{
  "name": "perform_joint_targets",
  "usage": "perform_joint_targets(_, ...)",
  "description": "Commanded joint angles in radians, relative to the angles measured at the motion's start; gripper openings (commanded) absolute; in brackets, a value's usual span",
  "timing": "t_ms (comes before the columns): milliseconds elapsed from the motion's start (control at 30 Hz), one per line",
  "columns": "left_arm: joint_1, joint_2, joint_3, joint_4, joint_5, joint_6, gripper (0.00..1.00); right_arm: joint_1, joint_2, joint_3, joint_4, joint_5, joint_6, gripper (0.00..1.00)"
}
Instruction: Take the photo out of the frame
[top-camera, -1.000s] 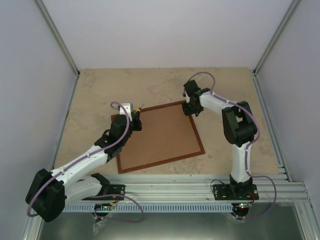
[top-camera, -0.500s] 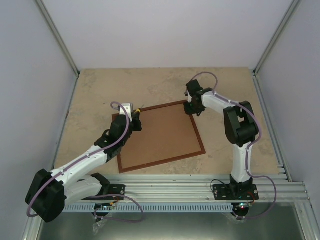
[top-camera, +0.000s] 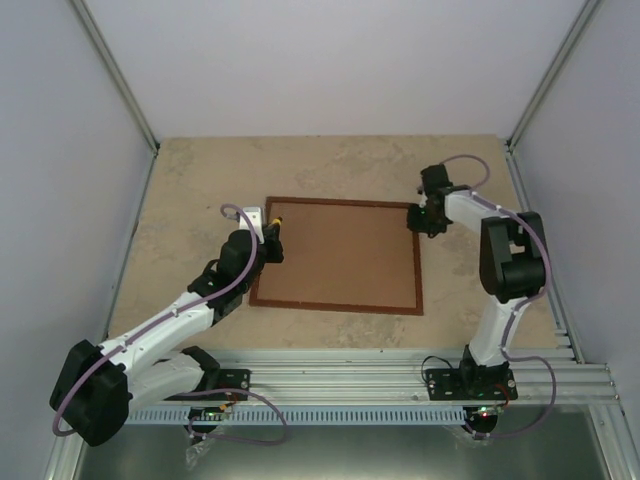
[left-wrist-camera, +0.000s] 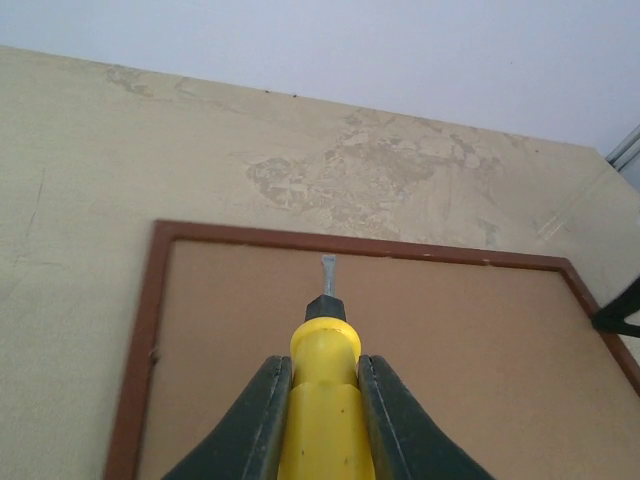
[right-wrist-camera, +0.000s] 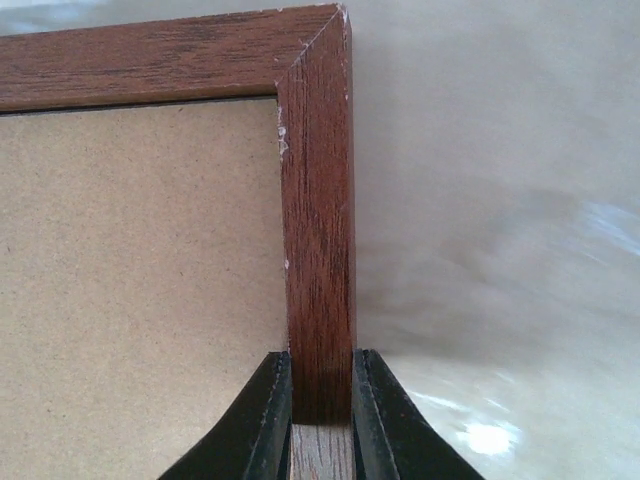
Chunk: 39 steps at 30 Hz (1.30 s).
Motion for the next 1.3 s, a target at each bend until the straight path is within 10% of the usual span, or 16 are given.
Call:
perform_joint_targets(0, -0.001, -0.021, 0.024, 0.015, 0.005, 0.004, 0.00, -0.106, -0.091, -0.122, 0.064, -0.023, 0.128, 0.05)
perform_joint_targets(733, -0.002, -0.062, 0.021, -0.009, 0.022, -0.029, 0.00, -0.170, -0.413, -0.534, 0.101, -0.145, 0.159, 0.55)
perform_joint_targets(1267, -0.001, -0.105, 0.013, -0.034, -0.011, -0.052, 0.00, 0.235, -0.530, -0.580, 0.133, -0.221, 0.327, 0.62)
